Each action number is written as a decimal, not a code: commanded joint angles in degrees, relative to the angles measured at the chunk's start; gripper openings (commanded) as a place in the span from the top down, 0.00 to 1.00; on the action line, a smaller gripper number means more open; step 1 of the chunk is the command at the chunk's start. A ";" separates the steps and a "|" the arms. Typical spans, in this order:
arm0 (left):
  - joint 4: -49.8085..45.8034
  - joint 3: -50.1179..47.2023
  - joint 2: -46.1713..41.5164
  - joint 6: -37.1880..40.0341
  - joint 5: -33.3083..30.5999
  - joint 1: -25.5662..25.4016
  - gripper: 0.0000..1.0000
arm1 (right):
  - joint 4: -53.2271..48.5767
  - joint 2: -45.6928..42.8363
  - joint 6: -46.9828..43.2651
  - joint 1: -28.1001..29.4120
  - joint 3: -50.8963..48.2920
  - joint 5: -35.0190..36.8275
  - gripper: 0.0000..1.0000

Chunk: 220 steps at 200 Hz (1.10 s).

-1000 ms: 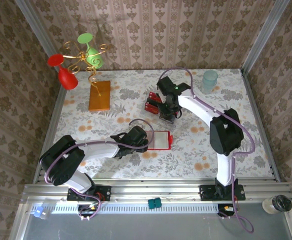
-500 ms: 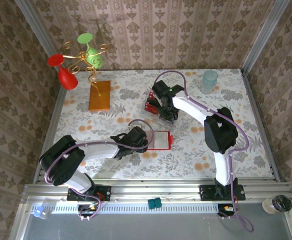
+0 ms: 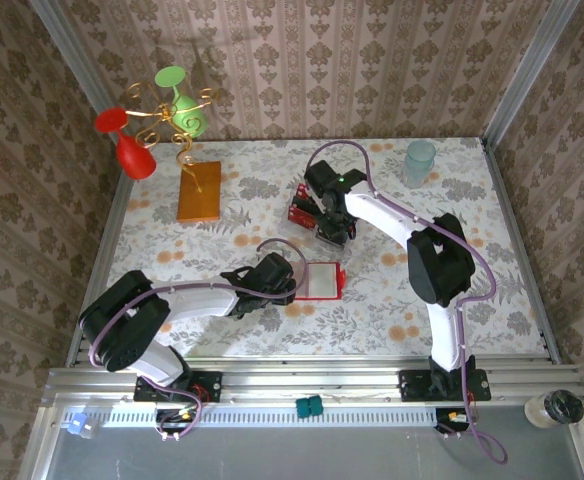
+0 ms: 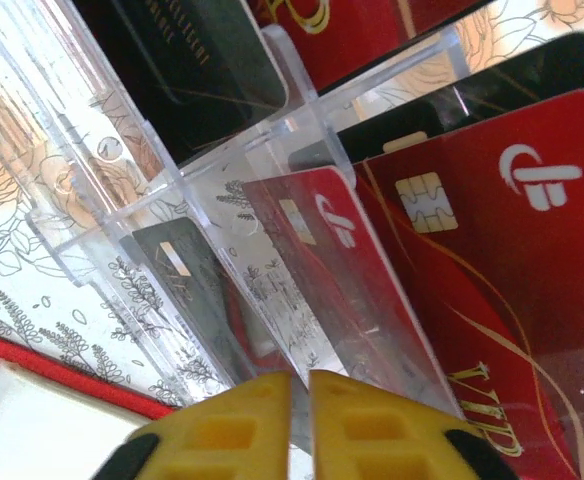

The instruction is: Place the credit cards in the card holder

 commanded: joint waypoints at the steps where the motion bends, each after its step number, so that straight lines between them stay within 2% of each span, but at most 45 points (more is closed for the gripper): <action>1: -0.69 -1.02 -0.41 -0.65 -0.85 -0.23 0.32 | -2.42 1.03 -1.46 0.51 1.13 -3.39 0.89; 8: -0.67 -1.02 -0.43 -0.66 -0.85 -0.24 0.32 | -2.44 0.87 -1.76 0.51 1.08 -3.68 0.87; 21: -0.63 -0.94 -0.44 -0.65 -0.85 -0.31 0.32 | -2.45 0.70 -2.28 0.59 1.14 -3.70 0.77; 32: -0.58 -0.93 -0.44 -0.66 -0.81 -0.31 0.32 | -2.35 0.72 -2.81 0.57 1.07 -3.24 0.75; 143: -0.63 -0.76 -0.43 -0.76 -0.50 -0.40 0.33 | -0.39 1.15 -7.64 1.56 0.19 4.13 0.73; 163: -0.58 -0.76 -0.33 -0.80 -0.51 -0.41 0.33 | -0.39 1.27 -7.72 1.58 -0.02 3.44 0.72; 190: -0.67 -0.67 -0.43 -0.78 -0.58 -0.45 0.33 | -0.93 1.89 -7.73 1.65 -0.54 1.35 0.64; 220: -0.81 -0.59 -0.41 -0.80 -0.59 -0.43 0.33 | -0.77 1.98 -7.54 1.65 -1.54 0.38 0.67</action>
